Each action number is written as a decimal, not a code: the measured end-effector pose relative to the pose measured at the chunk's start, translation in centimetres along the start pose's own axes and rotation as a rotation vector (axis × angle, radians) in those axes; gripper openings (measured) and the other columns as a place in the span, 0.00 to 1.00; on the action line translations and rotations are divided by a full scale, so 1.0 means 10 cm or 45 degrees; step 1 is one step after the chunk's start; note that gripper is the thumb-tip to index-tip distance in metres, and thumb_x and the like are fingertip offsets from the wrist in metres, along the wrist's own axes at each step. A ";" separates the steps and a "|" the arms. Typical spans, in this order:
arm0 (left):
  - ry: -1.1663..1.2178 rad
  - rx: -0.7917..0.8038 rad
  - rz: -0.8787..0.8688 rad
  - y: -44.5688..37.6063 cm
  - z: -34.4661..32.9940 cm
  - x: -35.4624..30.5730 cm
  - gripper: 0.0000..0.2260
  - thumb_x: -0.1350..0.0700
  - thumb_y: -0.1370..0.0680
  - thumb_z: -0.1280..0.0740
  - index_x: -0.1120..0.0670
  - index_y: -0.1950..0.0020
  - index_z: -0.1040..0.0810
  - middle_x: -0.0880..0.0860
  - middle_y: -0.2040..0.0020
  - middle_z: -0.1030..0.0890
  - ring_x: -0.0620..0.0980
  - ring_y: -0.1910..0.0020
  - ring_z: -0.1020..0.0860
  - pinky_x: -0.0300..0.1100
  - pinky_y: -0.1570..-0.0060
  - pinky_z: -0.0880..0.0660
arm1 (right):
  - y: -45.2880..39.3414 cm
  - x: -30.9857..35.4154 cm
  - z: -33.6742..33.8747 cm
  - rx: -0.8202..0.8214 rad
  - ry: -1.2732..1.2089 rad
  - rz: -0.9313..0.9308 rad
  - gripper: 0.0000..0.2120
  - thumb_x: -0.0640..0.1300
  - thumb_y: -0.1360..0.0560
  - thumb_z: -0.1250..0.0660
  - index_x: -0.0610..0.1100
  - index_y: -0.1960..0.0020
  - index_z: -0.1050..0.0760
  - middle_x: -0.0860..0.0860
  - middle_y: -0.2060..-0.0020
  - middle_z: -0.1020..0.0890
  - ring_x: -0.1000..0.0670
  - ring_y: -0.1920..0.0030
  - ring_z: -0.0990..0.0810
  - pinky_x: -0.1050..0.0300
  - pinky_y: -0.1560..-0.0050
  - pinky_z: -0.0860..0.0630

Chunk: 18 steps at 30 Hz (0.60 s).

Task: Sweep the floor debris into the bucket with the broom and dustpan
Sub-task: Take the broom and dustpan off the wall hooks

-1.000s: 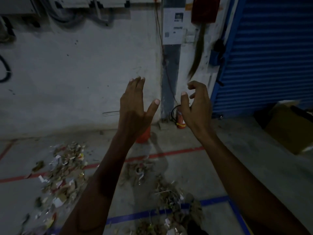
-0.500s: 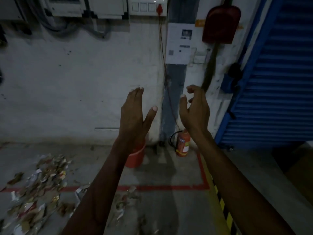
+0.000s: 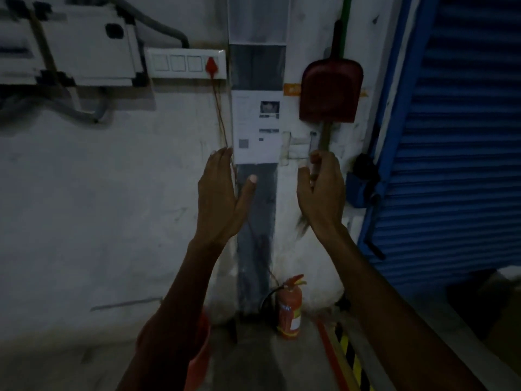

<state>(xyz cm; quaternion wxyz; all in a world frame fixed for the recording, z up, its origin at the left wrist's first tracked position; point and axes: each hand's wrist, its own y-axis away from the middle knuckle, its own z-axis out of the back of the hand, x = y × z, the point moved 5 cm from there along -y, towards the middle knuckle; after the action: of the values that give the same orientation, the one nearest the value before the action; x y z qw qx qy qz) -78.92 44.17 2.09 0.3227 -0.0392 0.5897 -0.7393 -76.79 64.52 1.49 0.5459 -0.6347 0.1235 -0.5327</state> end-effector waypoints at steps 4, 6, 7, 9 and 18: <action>0.078 -0.032 -0.032 -0.68 -0.50 0.50 0.25 0.47 0.18 0.38 0.61 0.26 0.34 0.58 0.30 0.28 0.39 0.32 0.35 0.24 0.33 0.45 | -0.66 -0.29 -0.39 -0.058 0.018 0.035 0.13 0.43 0.19 0.38 0.39 0.36 0.27 0.50 0.45 0.23 0.54 0.48 0.26 0.79 0.51 0.36; 0.108 -0.036 -0.017 -1.02 -0.72 0.68 0.28 0.45 0.18 0.39 0.62 0.25 0.36 0.56 0.29 0.30 0.41 0.33 0.36 0.24 0.32 0.45 | -0.99 -0.42 -0.55 -0.074 0.042 0.023 0.14 0.46 0.19 0.39 0.41 0.37 0.27 0.50 0.45 0.23 0.56 0.49 0.26 0.75 0.53 0.35; 0.125 -0.038 -0.027 -1.17 -0.82 0.73 0.28 0.44 0.18 0.40 0.62 0.25 0.36 0.55 0.29 0.30 0.42 0.32 0.35 0.28 0.30 0.42 | -1.13 -0.48 -0.60 -0.098 0.058 0.028 0.14 0.47 0.19 0.40 0.41 0.37 0.27 0.49 0.45 0.22 0.56 0.50 0.26 0.71 0.53 0.34; 0.144 -0.039 -0.077 -1.51 -1.03 0.83 0.29 0.42 0.18 0.41 0.62 0.26 0.35 0.57 0.30 0.28 0.49 0.32 0.31 0.45 0.29 0.34 | -1.44 -0.60 -0.69 -0.165 0.074 0.063 0.14 0.47 0.18 0.40 0.41 0.37 0.27 0.49 0.46 0.22 0.55 0.51 0.26 0.66 0.54 0.32; 0.088 -0.036 -0.205 -2.73 -2.06 0.95 0.31 0.40 0.19 0.42 0.59 0.23 0.38 0.59 0.25 0.33 0.55 0.26 0.36 0.50 0.25 0.40 | -2.82 -1.16 -0.95 -0.284 0.029 0.120 0.14 0.48 0.17 0.39 0.42 0.36 0.28 0.51 0.46 0.22 0.53 0.49 0.24 0.56 0.47 0.26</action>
<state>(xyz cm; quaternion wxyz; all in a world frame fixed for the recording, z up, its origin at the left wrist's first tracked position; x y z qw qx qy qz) -107.17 59.24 17.32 0.2413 -0.0655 0.6059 -0.7553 -101.14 78.34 16.89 0.4950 -0.6790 0.2178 -0.4965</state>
